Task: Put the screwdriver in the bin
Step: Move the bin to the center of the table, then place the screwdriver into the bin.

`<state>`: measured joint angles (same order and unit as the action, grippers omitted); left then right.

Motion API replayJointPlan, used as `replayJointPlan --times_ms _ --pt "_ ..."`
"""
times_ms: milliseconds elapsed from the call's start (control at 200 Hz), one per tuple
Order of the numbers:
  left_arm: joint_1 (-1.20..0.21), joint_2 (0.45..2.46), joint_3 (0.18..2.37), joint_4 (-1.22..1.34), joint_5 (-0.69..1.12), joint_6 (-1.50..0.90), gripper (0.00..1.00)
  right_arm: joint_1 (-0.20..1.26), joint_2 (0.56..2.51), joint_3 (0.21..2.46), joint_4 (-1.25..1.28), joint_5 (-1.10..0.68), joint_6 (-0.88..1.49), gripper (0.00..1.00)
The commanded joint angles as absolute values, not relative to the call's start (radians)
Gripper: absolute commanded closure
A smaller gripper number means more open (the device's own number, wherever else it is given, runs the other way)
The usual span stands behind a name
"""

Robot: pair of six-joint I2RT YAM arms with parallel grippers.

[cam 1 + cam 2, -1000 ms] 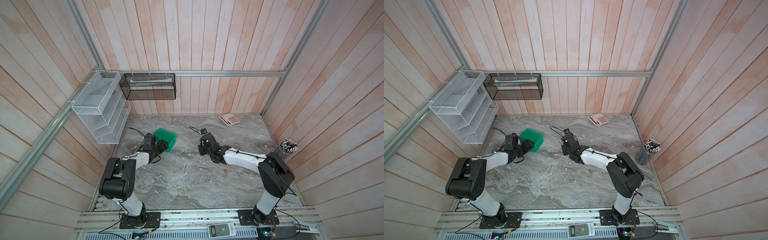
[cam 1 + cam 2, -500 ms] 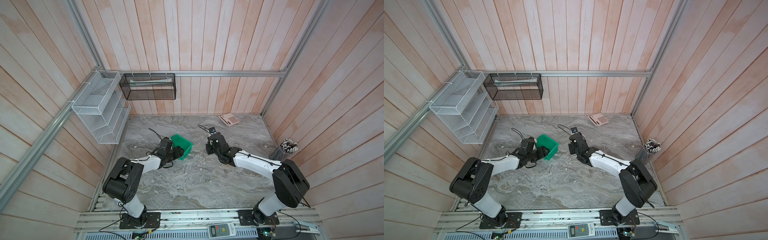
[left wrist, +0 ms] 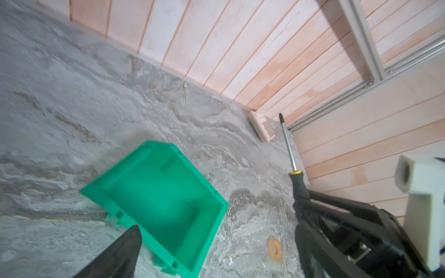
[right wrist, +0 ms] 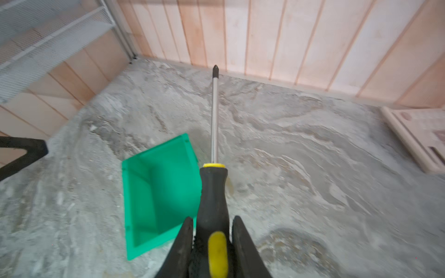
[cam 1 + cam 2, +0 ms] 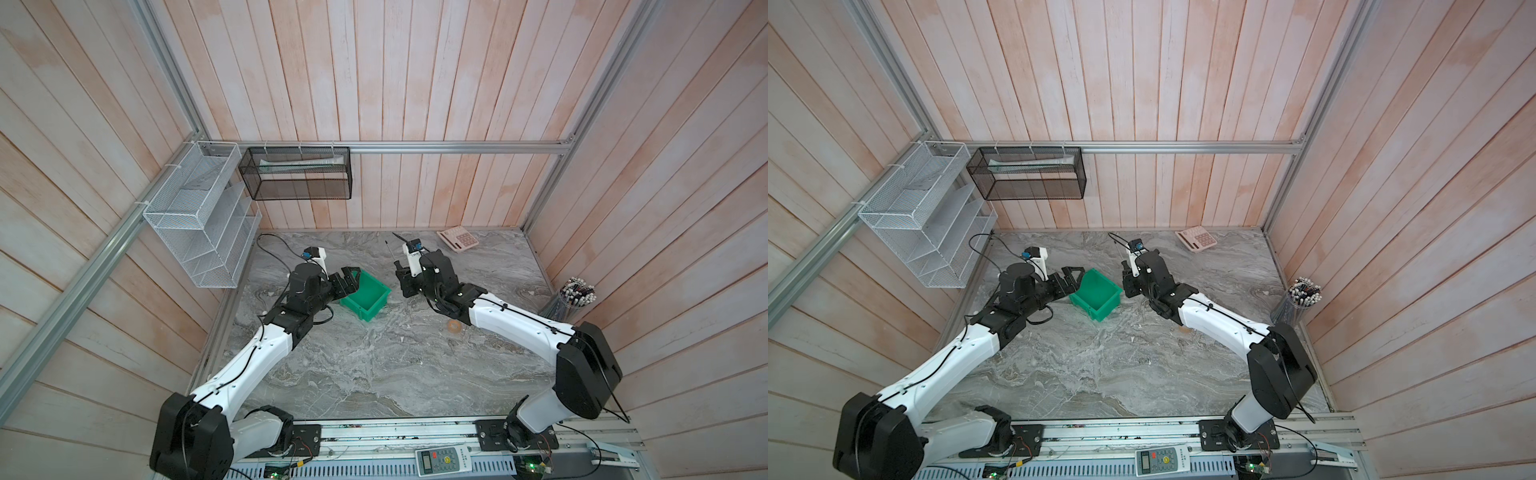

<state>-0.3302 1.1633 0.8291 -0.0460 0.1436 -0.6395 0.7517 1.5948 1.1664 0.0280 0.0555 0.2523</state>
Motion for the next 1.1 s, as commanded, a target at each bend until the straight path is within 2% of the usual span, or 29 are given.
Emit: replayJointPlan --times_ms 0,240,490,1090 --pt "-0.274 1.127 0.780 -0.101 0.217 -0.607 0.00 0.800 1.689 1.238 0.050 -0.049 0.323 0.85" --pt "-0.258 1.086 0.666 -0.022 0.337 -0.609 0.00 0.840 1.862 1.355 0.044 -0.047 0.488 0.85" --pt "-0.195 1.078 0.627 0.023 0.424 -0.622 0.00 0.865 1.928 1.365 0.043 0.006 0.622 0.85" --pt "-0.103 1.081 0.591 0.077 0.499 -0.634 0.00 0.913 2.069 1.499 -0.111 0.256 0.676 0.83"
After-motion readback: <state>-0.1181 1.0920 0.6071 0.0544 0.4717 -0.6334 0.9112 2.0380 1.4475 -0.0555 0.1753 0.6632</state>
